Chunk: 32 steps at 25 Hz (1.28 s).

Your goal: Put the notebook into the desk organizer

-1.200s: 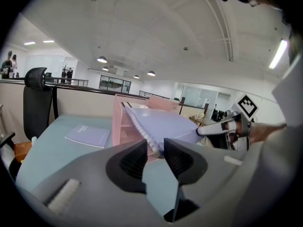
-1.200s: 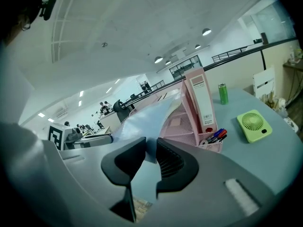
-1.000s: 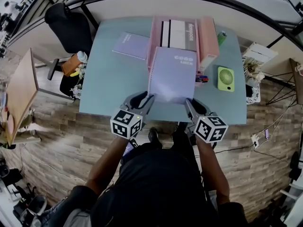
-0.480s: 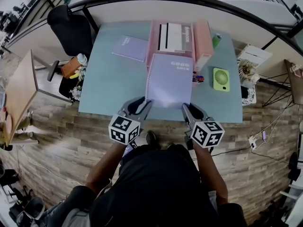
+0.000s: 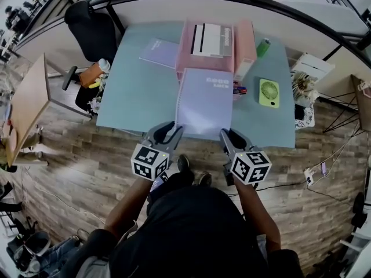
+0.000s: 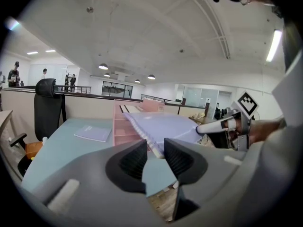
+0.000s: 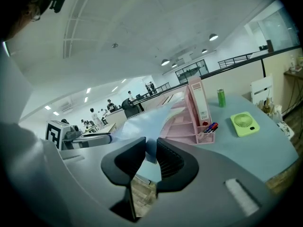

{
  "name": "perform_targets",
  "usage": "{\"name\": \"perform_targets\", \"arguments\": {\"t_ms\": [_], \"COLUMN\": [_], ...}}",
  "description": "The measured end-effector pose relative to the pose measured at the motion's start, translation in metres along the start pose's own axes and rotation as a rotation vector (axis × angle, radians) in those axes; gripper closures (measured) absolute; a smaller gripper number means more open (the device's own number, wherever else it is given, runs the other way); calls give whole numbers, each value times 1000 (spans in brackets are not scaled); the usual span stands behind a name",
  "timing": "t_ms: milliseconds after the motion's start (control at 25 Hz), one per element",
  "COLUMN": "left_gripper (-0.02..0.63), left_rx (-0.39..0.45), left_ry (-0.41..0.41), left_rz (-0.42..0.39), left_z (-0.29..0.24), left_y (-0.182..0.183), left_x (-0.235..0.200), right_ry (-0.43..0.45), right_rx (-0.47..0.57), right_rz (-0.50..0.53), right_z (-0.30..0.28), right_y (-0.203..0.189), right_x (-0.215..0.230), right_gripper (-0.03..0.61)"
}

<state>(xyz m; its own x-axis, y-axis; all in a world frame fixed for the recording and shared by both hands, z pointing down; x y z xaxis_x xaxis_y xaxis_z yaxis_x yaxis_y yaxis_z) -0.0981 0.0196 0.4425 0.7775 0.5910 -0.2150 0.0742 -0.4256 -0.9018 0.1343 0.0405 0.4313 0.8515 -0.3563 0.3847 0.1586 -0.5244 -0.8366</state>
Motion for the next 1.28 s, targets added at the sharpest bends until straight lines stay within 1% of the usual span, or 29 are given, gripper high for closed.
{"name": "perform_targets", "arguments": {"t_ms": [200, 400, 600, 880, 1280], "left_gripper": [442, 442, 442, 442, 442], "left_rx": [-1, -23, -38, -39, -68], "left_ry": [18, 34, 46, 62, 66], "left_rz": [14, 26, 43, 43, 53], "left_z": [11, 20, 22, 14, -13], "left_y": [-12, -27, -42, -54, -67], "left_x": [14, 16, 11, -1, -22], "right_ry": [20, 34, 40, 40, 24], "right_rx": [-11, -40, -50, -43, -50], "right_rz": [-8, -18, -12, -10, -18], "right_z": [10, 9, 4, -11, -39], "right_y": [-16, -33, -43, -55, -67], "right_x": [0, -2, -3, 1, 16], "right_gripper": [506, 506, 506, 506, 506]}}
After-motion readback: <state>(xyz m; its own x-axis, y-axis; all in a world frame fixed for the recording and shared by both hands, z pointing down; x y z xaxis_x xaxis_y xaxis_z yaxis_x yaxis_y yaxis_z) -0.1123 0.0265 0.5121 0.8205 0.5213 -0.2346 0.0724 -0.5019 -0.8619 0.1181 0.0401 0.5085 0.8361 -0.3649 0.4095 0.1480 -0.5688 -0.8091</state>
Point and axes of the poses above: the fingertips, and each gripper's own axes: z backward along the fingers, x to its right, y out of its top, the point moved 6 cm from there along z, backward along the fingers, and after that the axes turned 3 degrees about z, right-handed, at the moved point
